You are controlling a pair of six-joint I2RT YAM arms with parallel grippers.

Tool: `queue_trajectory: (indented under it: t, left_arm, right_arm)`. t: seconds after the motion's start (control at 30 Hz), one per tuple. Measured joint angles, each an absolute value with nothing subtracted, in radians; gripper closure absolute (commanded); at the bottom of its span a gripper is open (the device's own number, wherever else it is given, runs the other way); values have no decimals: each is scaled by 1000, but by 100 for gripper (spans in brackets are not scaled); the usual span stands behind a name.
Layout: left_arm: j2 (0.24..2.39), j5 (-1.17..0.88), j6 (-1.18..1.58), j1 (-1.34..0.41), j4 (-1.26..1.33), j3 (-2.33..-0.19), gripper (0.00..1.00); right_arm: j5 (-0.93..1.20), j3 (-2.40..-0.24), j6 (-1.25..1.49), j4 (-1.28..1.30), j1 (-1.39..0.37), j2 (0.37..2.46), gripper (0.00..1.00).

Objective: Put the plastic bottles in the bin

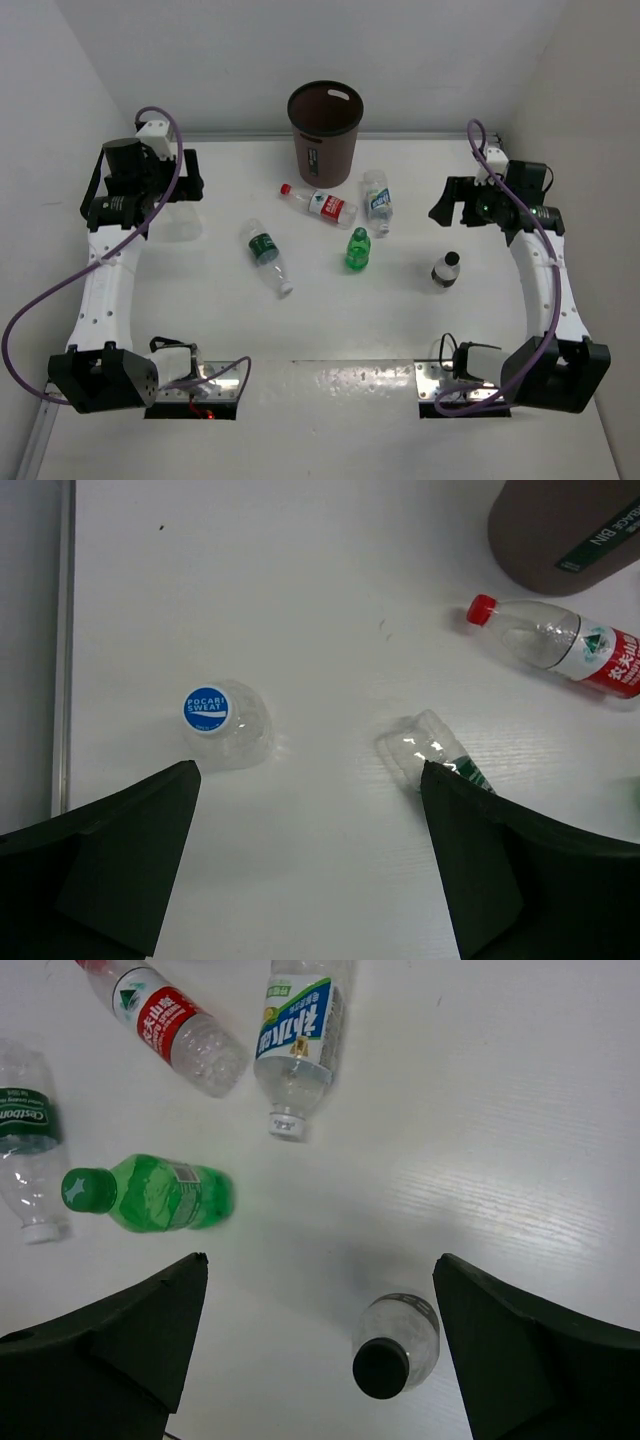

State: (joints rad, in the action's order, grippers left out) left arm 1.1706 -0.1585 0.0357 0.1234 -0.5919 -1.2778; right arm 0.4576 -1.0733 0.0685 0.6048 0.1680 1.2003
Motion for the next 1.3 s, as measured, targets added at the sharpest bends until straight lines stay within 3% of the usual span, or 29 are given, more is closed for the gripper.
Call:
queue_trajectory:
  t: [0.5,0.9,1.07,1.13,1.3]
  left_arm:
    - [1195,74,57,144,-504,-1244,10]
    - [1238,93,61,146,-307,-1087,12]
    - [1288,93,61,146,-241,-1073,22]
    - [1300,89,63,150,-218,-1063,31]
    - [1345,79,61,154,-182,-1058,43]
  right_arm:
    - [459,-1060,33,608,102,1198,7]
    - [459,-1056,26,609,89,1209,7]
    - [459,-1050,25,609,89,1214,7]
    - [459,-1044,25,609,89,1214,7]
    - [458,-1042,25,612,88,1230,7]
